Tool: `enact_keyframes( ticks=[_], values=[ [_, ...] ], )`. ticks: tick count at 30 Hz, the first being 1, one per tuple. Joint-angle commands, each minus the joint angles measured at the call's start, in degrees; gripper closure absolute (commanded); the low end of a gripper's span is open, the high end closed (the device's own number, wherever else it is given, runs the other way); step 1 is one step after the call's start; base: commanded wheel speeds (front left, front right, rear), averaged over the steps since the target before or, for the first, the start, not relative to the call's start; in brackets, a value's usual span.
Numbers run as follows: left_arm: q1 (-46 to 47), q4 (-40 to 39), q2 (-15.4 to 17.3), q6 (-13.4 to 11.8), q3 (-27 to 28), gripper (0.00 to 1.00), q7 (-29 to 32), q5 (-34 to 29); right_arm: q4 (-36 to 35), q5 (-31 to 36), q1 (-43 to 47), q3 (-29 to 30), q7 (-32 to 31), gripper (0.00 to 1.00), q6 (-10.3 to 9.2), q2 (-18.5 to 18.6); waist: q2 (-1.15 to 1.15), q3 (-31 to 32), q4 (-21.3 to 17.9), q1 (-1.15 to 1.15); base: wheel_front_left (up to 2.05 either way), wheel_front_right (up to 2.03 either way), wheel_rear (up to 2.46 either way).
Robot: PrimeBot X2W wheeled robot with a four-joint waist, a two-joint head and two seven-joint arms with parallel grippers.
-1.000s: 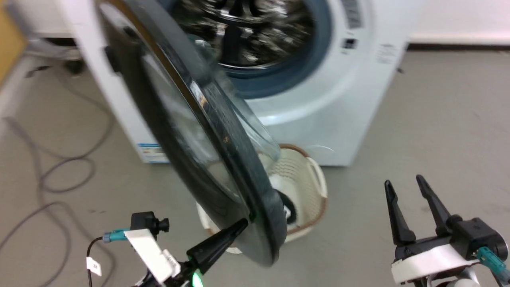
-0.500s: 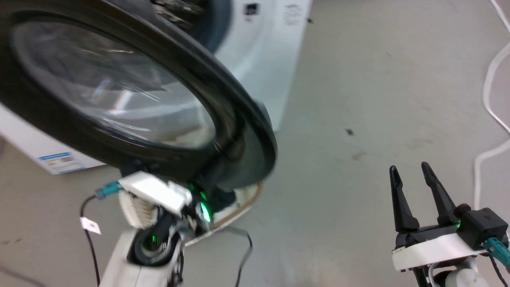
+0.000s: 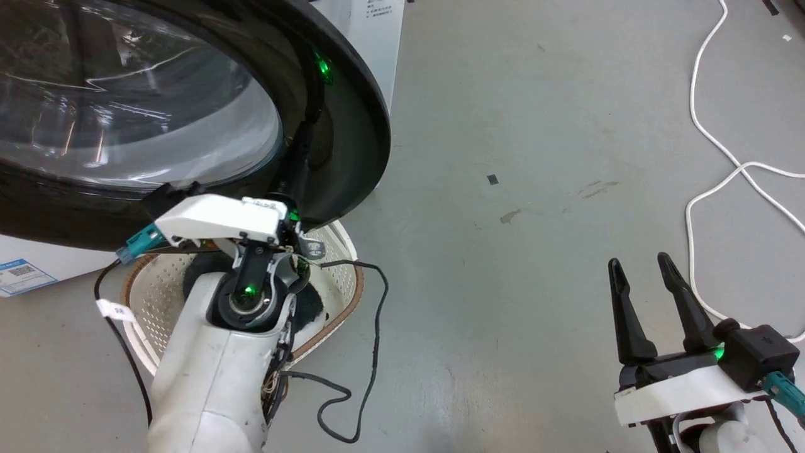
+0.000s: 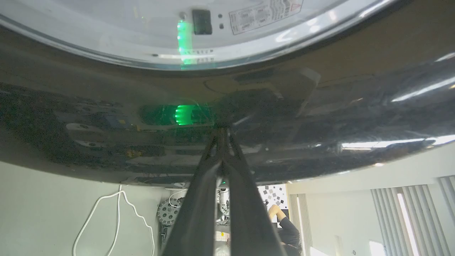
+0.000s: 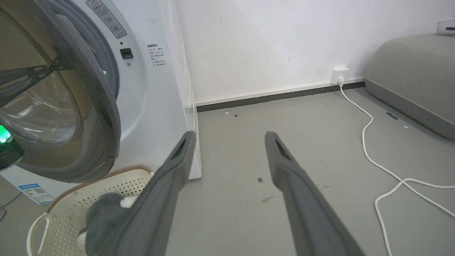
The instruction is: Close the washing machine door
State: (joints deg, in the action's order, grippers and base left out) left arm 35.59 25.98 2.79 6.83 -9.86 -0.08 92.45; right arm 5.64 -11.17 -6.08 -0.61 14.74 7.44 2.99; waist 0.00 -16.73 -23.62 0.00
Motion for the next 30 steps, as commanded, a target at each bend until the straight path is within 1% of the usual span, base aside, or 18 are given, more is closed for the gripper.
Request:
enact_keyframes(
  ticks=[1, 5, 10, 11, 13, 16, 18, 20, 22, 25, 26, 28, 30],
  values=[
    [0.7, 0.5, 0.1, 0.5, -0.4, 1.00, -0.1, 0.2, 0.0, 0.0, -0.6, 0.0, 0.3, 0.00, 0.05, -0.1, 0.00, 0.2, 0.3, 0.00, 0.00, 0.00, 0.00],
    [-0.6, 1.1, 0.3, 0.6, -2.1, 1.00, 1.0, -0.8, -0.2, 0.2, -0.4, 0.3, 0.3, 0.00, 0.05, -0.1, 0.00, 1.1, 2.0, 0.00, 0.00, 0.00, 0.00],
    [-6.0, -2.6, 2.3, 0.6, -5.4, 1.00, 3.1, -3.7, -0.6, 1.1, 0.2, 0.9, 0.3, 0.00, 0.05, -0.1, 0.00, 2.8, 5.6, 0.00, 0.00, 0.00, 0.00],
    [-8.8, -4.2, 4.1, 0.6, -7.9, 1.00, 3.7, -6.4, -0.7, 1.6, 0.6, 1.4, 0.3, 0.00, 0.05, -0.1, 0.00, 3.9, 7.6, 0.00, 0.00, 0.00, 0.00],
    [-11.4, -4.9, 7.0, 0.6, -10.6, 1.00, 2.2, -11.7, -0.7, 2.3, 0.9, 1.7, 0.3, 0.00, 0.05, -0.1, 0.00, 5.0, 9.5, 0.00, 0.00, 0.00, 0.00],
    [-14.0, -5.5, 11.7, 0.6, -14.6, 1.00, -3.1, -22.1, -0.8, 3.0, 1.4, 2.5, 0.3, 0.00, 0.05, -0.1, 0.00, 6.7, 12.3, 0.00, 0.00, 0.00, 0.00],
    [-15.4, -5.8, 14.1, 0.6, -16.0, 1.00, -7.1, -27.7, -0.8, 3.5, 1.7, 2.8, 0.3, 0.00, 0.05, -0.1, 0.00, 7.8, 14.0, 0.00, 0.00, 0.00, 0.00],
    [-16.4, -6.3, 16.2, -0.4, -16.8, 1.00, -11.1, -33.1, -0.7, 4.0, 2.1, 3.1, 0.3, 0.00, 0.05, -0.1, 0.00, 8.9, 15.7, 0.00, 0.00, 0.00, 0.00],
    [-17.3, -7.6, 17.7, -1.9, -16.5, 1.00, -13.5, -37.9, -0.8, 4.4, 2.5, 3.5, 0.3, 0.00, 0.05, -0.1, 0.00, 9.9, 17.4, 0.00, 0.00, 0.00, 0.00],
    [-19.0, -11.4, 18.9, -5.3, -13.5, 1.00, -14.8, -45.6, -0.8, 4.8, 3.2, 3.8, 0.3, 0.00, 0.05, -0.1, 0.00, 11.1, 19.5, 0.00, 0.00, 0.00, 0.00],
    [-19.8, -13.9, 18.4, -6.5, -11.0, 1.00, -14.8, -48.1, -0.8, 4.9, 3.4, 3.8, 0.3, 0.00, 0.05, -0.1, 0.00, 11.4, 20.1, 0.00, 0.00, 0.00, 0.00],
    [-22.8, -18.8, 16.3, -8.8, -5.4, 1.00, -14.9, -53.0, -0.9, 5.1, 3.9, 3.9, 0.3, 0.00, 0.05, -0.1, 0.00, 12.1, 21.2, 0.00, 0.00, 0.00, 0.00],
    [-26.4, -23.4, 14.5, -9.8, -1.5, 1.00, -14.9, -59.0, -0.9, 5.2, 4.1, 3.8, 0.3, 0.00, 0.05, -0.1, 0.00, 12.4, 21.8, 0.00, 0.00, 0.00, 0.00]
  ],
)
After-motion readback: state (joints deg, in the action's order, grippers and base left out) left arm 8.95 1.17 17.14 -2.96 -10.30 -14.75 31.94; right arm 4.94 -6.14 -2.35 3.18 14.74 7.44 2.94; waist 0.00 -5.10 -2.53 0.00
